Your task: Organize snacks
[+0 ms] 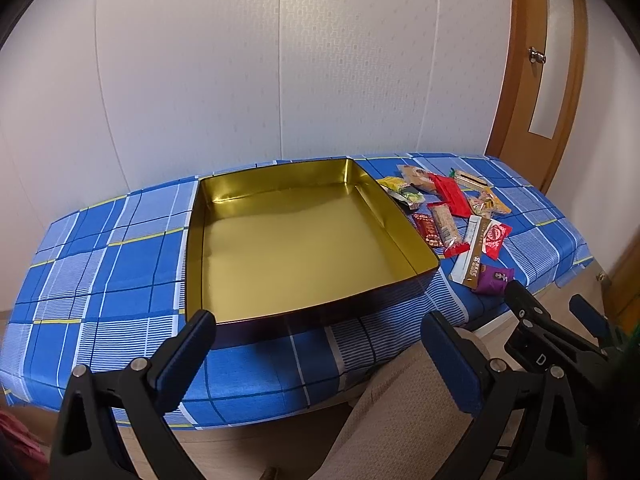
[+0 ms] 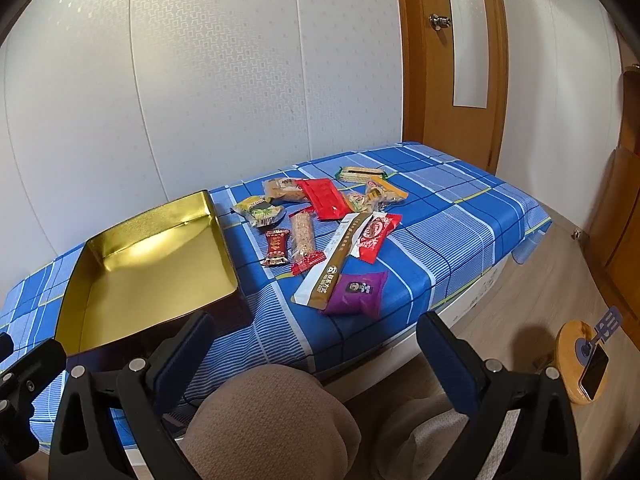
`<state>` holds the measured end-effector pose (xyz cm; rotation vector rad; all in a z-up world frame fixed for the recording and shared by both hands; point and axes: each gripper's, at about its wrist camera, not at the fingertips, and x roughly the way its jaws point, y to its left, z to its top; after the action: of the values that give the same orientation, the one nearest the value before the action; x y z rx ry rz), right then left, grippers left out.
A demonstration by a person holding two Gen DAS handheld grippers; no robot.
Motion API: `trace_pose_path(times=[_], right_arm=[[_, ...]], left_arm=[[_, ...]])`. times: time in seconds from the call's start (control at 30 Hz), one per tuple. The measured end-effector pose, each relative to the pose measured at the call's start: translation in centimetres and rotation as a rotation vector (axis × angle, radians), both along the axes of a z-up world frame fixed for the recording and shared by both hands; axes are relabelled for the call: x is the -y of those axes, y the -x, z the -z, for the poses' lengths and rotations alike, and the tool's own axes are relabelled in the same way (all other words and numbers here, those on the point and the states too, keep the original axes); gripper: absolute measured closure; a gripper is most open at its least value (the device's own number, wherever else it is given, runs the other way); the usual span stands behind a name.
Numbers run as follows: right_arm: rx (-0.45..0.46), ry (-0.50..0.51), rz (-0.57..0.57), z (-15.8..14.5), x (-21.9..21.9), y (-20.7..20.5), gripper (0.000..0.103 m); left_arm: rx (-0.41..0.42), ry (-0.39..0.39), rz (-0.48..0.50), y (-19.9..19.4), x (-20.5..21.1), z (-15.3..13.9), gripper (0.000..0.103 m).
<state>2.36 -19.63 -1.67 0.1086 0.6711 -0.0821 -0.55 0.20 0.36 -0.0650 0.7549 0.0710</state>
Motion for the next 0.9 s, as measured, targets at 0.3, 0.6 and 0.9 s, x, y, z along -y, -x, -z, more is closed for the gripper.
trace_pose_path(times=[0.3,0.6,0.9], right_arm=[[-0.002,-0.002,0.002,0.09,0.04,0.02,0.000],[-0.004,0.002,-0.001,0.09,-0.02,-0.07,0.001],[-0.005,0.003,-0.002,0.00,0.07,-0.11,0.001]], left_arm=[[-0.002,0.001,0.004,-0.01,0.04,0.05,0.000],[0.003,0.002,0.007,0.13,0.12,0.04,0.000],[0.001,-0.002,0.011,0.11,0.36,0.01,0.000]])
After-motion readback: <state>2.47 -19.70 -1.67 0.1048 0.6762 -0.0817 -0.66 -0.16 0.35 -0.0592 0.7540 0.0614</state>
